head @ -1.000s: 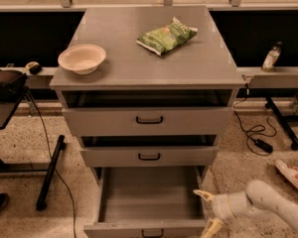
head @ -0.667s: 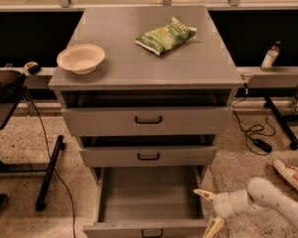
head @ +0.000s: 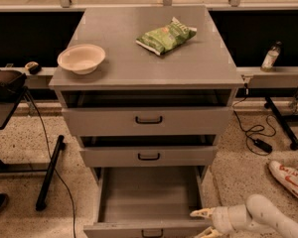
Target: Close bottom drawer
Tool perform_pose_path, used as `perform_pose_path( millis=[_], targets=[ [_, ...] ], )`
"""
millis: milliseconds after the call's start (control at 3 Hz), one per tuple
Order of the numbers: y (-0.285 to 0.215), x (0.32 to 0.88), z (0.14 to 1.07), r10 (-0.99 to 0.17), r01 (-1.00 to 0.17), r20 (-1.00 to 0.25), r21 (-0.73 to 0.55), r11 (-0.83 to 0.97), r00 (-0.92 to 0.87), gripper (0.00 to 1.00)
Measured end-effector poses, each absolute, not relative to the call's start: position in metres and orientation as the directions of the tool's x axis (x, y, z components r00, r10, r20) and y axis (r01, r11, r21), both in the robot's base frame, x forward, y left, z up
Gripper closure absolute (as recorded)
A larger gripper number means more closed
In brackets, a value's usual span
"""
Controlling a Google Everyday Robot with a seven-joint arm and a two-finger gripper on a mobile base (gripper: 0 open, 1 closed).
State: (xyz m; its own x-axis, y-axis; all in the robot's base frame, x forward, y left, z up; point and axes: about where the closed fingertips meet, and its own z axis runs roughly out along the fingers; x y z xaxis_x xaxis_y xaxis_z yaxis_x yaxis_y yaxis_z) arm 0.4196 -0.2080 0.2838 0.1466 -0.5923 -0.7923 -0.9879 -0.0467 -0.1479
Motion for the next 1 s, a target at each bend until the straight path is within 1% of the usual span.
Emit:
perform_pose_path(
  millis=[333, 667, 1000],
  targets=[
    [-0.202, 0.390, 0.267, -0.582, -0.943, -0.752, -0.322, -0.086, 0.310, 0.63],
    [-0.204, 0.387, 0.266, -0.576, -0.921, -0.730, -0.373, -0.115, 0.367, 0.87],
    [-0.188, 0.379, 0.237, -0.605, -0.939, -0.725, -0.319, -0.130, 0.330, 1.00]
  ],
)
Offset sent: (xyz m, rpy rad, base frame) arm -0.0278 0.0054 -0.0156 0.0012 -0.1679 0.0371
